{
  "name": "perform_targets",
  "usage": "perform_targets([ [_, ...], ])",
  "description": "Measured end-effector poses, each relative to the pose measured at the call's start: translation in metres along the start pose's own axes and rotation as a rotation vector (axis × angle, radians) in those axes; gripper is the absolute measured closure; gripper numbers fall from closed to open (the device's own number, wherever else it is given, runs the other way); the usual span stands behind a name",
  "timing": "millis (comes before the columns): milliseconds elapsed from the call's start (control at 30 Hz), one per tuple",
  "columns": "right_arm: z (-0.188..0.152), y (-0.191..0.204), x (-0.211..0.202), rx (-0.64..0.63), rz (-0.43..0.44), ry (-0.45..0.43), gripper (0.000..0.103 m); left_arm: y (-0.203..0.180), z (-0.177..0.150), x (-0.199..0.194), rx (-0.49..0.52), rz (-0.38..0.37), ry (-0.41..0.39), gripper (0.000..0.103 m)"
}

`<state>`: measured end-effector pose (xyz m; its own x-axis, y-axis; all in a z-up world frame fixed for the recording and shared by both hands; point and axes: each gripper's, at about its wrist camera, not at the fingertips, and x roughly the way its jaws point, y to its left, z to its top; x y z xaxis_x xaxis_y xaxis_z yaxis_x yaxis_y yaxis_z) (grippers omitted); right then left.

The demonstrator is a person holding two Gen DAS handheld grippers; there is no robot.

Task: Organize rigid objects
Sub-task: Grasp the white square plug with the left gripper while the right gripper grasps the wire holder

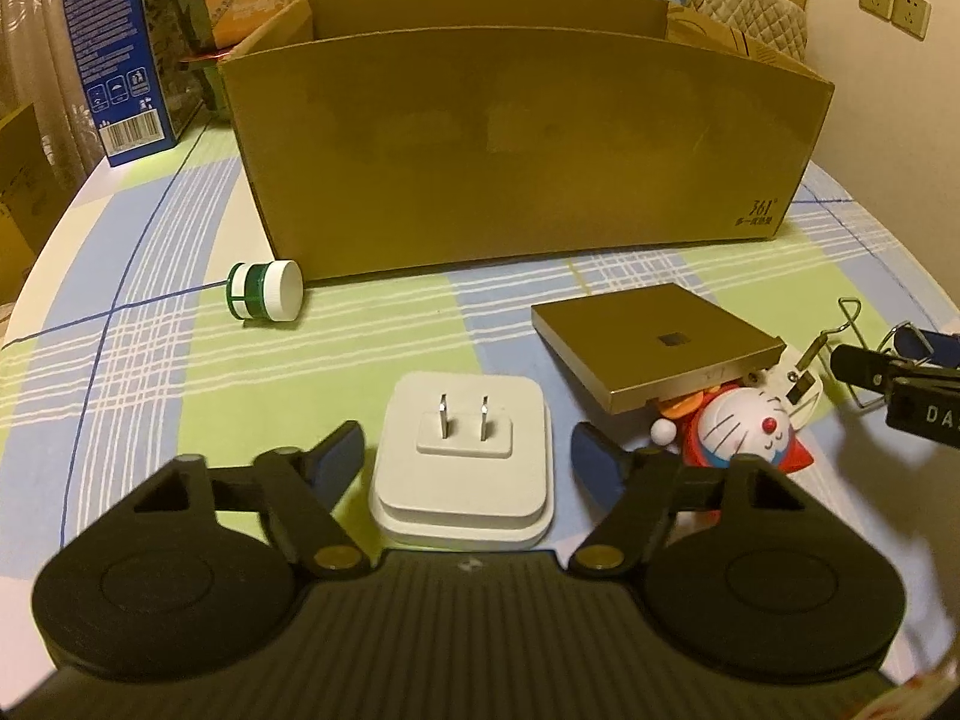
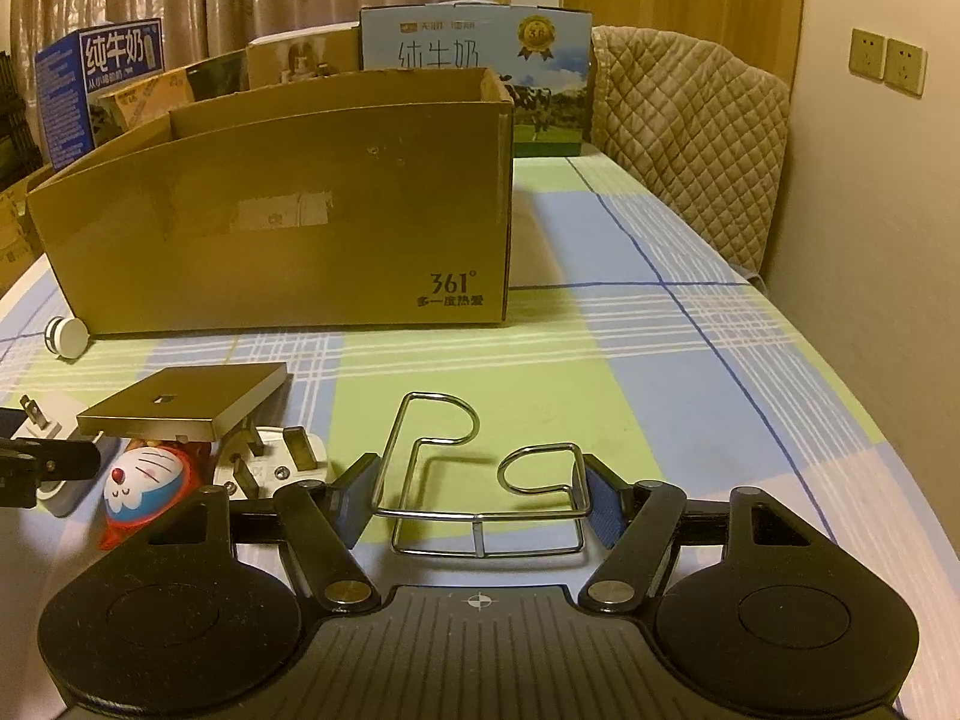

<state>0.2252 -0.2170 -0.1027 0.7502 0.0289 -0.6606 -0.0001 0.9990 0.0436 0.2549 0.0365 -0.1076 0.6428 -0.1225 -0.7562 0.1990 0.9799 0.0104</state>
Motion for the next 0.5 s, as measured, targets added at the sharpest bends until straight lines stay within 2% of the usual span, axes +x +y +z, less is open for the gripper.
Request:
perform_targets([
  [100,0.001,-0.001,0.000,0.005,0.002,0.002,0.037,0.000,-0.001,0.003,0.002,0.003,0.010,0.042],
  [367,0.002,-0.001,-0.002,0.004,0.010,0.000,0.037,-0.001,-0.001,0.001,-0.013,-0.007,0.028,0.043],
  [500,0.003,-0.001,-0.006,0.005,0.020,-0.010,0.037,-0.001,0.000,-0.008,-0.028,0.006,0.008,0.043],
])
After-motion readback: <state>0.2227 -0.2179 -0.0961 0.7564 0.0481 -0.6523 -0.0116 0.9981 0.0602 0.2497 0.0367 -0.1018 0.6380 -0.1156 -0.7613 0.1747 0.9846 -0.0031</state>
